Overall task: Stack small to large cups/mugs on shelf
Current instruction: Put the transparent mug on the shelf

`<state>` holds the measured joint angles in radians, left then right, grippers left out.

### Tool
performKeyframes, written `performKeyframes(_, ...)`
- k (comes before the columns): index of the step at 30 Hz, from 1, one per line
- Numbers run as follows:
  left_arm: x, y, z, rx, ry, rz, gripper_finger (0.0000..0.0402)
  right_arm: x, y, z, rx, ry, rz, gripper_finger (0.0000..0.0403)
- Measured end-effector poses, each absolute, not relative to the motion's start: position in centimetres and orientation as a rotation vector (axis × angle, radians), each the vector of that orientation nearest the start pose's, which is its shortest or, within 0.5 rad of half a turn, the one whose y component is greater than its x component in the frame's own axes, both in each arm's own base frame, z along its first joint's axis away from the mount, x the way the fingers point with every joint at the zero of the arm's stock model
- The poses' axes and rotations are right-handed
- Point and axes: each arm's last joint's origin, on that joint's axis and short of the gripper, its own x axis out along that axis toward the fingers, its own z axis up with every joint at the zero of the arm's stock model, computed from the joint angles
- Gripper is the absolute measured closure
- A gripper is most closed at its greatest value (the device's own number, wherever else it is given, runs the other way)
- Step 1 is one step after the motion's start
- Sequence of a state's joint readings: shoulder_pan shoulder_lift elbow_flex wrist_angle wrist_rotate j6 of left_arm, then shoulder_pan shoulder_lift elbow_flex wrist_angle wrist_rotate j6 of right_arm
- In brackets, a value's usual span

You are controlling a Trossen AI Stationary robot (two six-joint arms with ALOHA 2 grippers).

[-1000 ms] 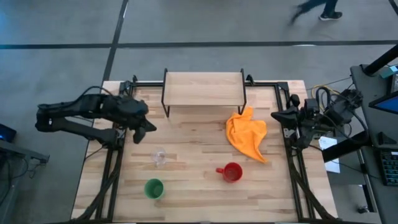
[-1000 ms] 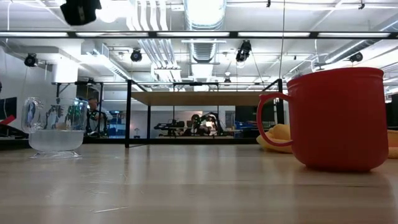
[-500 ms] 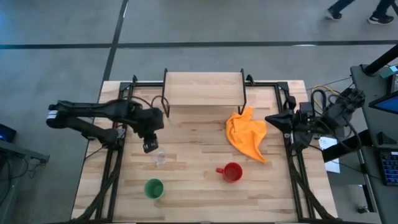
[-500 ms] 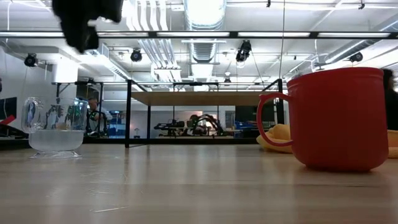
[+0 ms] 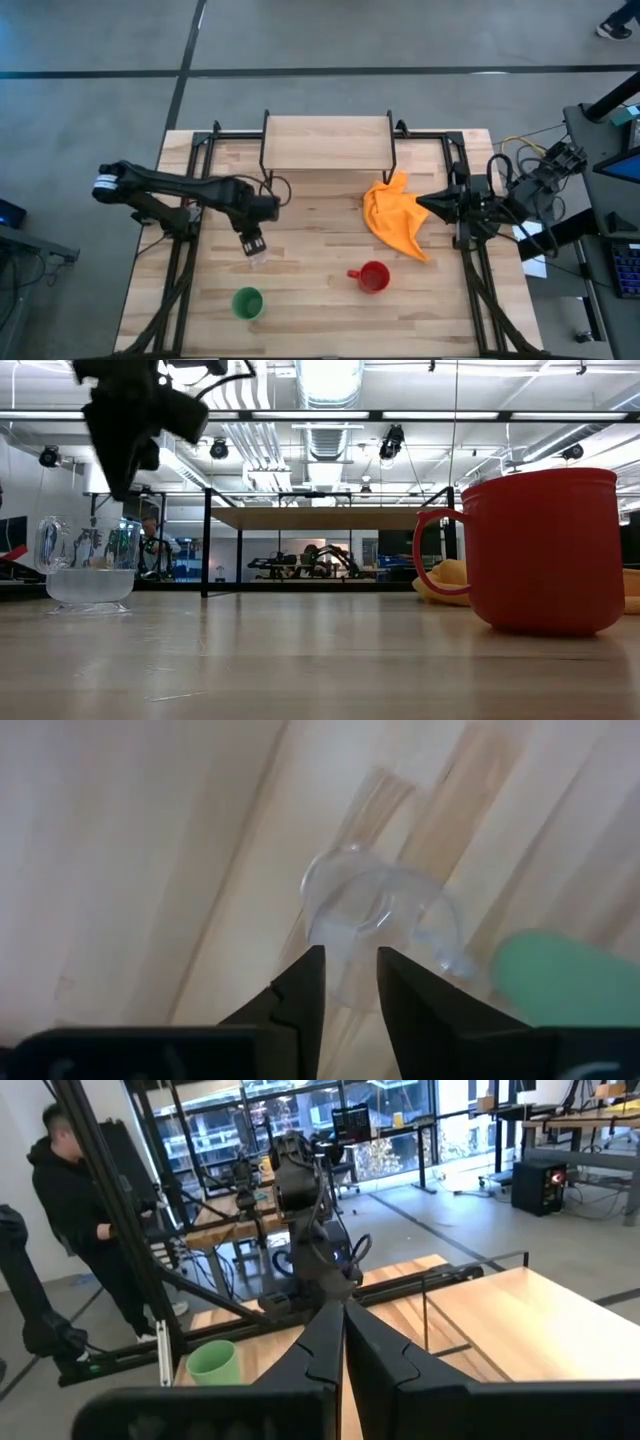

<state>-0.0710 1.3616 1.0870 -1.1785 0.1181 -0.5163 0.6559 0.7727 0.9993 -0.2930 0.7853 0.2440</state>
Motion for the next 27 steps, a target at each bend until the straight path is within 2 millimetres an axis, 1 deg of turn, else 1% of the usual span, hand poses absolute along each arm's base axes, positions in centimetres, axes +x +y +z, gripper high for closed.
performKeyframes(4, 22.1, -2.4, 24.3, -0.435, 1.52, 0.222, 0.0322, 12.8, 7.3, 39.5, 0.203, 0.037, -0.135, 0.0394)
performKeyframes(8, 21.3, -2.4, 23.9, -0.435, 1.532, 0.226, 0.0322, 12.7, 7.2, 39.5, 0.208, 0.036, -0.135, 0.0394)
performKeyframes(11, 21.2, -2.4, 23.8, -0.46, 1.492, 0.232, 0.0322, 12.8, 7.2, 39.5, 0.215, 0.036, -0.135, 0.0394)
performKeyframes(16, 21.3, -2.4, 23.2, -0.512, 1.391, 0.228, 0.0323, 12.8, 7.2, 39.5, 0.215, 0.036, -0.135, 0.0394)
performKeyframes(22, 20.7, -2.3, 22.2, -0.512, 1.412, 0.243, 0.0323, 12.8, 7.2, 39.5, 0.241, 0.034, -0.135, 0.0394)
performKeyframes(27, 20.6, -2.3, 21.8, -0.51, 1.428, 0.25, 0.0323, 12.8, 7.2, 39.5, 0.244, 0.031, -0.135, 0.0394)
